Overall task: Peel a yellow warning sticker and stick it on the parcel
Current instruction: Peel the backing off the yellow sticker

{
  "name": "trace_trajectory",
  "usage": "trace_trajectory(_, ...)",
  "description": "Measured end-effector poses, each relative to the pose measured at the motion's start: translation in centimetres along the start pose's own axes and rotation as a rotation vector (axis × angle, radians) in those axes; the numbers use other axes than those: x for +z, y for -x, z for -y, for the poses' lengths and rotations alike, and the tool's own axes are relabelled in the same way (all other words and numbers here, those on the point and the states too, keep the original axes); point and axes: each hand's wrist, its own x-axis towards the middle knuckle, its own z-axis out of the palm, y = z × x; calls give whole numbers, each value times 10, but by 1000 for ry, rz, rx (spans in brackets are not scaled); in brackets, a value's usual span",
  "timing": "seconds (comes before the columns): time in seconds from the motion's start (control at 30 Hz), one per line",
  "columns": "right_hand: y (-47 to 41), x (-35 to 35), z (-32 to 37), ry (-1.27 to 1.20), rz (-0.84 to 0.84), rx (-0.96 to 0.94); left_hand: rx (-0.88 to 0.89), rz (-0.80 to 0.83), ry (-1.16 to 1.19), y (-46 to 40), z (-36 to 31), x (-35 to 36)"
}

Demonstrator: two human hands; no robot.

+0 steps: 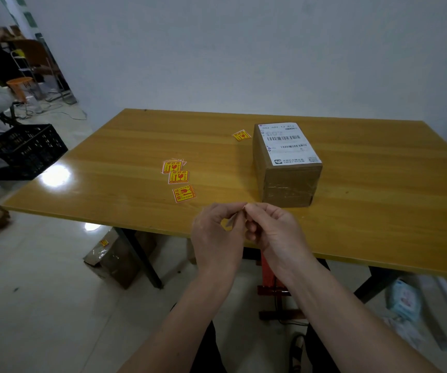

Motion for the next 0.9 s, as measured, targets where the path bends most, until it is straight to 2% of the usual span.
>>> trace_trajectory(0.2,3,0,2,84,-76,-47,-81,40,62,3,-10,-1)
trace_trajectory(0.43,7,0,5,146,-99,-86,-97,68,130,2,-13,-3)
trace_trajectory(0.57,6,-2,4,221,-86,-160,-182,79,257,0,-10,-2)
trace_trajectory(0.7,5,-3,1,304,-69,-225,-249,96,266,-4,-6,-1)
trace_trajectory(0.9,4,-4,-1,364,-88,-232,-346,82,340,-6,-5,0)
